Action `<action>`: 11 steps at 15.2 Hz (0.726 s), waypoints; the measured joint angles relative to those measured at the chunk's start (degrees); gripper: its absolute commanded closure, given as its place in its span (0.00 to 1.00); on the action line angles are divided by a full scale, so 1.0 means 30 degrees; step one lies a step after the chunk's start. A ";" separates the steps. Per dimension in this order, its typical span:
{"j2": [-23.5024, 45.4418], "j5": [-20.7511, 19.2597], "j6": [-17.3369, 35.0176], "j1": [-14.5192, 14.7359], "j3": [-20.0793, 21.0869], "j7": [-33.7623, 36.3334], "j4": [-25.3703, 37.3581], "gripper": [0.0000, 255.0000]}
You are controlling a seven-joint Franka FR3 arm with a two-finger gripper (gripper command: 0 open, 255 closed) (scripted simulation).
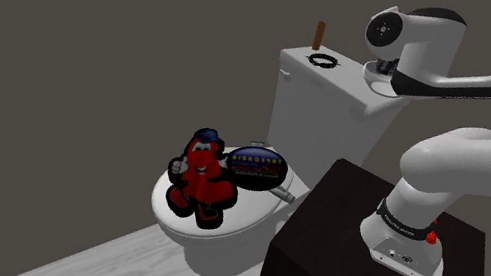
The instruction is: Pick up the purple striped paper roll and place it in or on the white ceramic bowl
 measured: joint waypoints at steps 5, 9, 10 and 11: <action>-0.1077 0.1790 -0.1299 0.0822 0.1358 -0.0685 -0.0116 0.00; -0.1562 0.3134 -0.2294 0.1426 0.2363 -0.1083 0.0037 0.00; -0.1560 0.3175 -0.2322 0.1443 0.2397 -0.1081 0.0044 0.00; -0.1560 0.3203 -0.2342 0.1456 0.2422 -0.1079 0.0046 0.00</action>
